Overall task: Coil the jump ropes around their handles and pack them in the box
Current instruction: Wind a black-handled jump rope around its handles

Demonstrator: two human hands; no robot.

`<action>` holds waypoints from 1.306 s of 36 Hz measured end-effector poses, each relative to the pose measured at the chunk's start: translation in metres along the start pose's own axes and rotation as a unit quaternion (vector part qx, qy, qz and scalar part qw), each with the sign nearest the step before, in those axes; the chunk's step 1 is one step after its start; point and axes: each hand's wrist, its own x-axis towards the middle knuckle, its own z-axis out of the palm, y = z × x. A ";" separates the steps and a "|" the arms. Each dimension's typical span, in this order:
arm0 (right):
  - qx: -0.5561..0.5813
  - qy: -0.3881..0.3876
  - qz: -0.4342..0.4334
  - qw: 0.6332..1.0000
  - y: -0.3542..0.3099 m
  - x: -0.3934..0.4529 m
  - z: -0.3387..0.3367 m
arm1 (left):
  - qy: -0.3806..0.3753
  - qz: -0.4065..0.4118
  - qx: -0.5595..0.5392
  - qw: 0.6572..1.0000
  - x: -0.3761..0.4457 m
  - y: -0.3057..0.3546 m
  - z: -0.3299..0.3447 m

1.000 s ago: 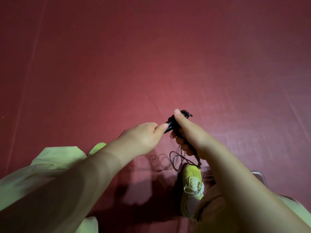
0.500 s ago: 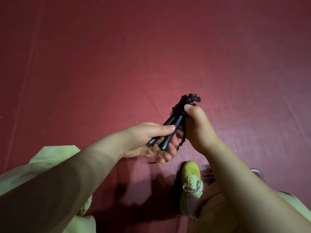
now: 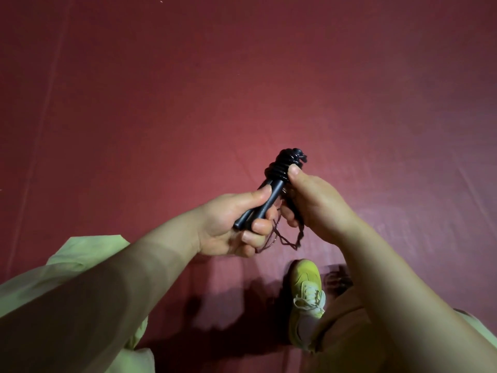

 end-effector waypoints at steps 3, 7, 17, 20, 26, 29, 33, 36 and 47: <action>0.002 0.008 0.017 1.000 -0.001 0.000 0.001 | 0.027 0.005 0.033 0.999 0.000 0.001 0.000; -0.003 0.030 0.047 0.998 -0.001 0.000 0.002 | 0.064 0.000 0.067 0.996 0.000 0.001 0.000; -0.119 0.119 0.080 0.982 0.008 0.003 0.006 | 0.184 0.035 0.191 0.964 0.009 0.000 -0.007; -0.122 0.119 0.081 0.982 0.011 0.003 0.009 | 0.222 0.044 0.249 0.942 0.012 0.000 -0.008; -0.093 0.096 0.146 0.980 0.016 0.002 0.012 | 0.323 0.046 0.550 0.769 0.015 -0.004 -0.011; -0.051 0.090 0.183 0.978 0.018 0.003 0.012 | 0.361 0.019 0.679 0.638 0.015 -0.005 -0.006; -0.025 0.091 0.218 0.971 0.018 0.003 0.014 | 0.328 0.046 0.734 0.593 0.014 -0.009 0.000; -0.022 0.096 0.220 0.971 0.017 0.005 0.014 | 0.294 0.053 0.699 0.650 0.012 -0.011 -0.002; 0.097 0.050 0.034 0.993 0.007 0.005 0.012 | 0.038 0.052 0.062 0.996 0.000 -0.006 0.006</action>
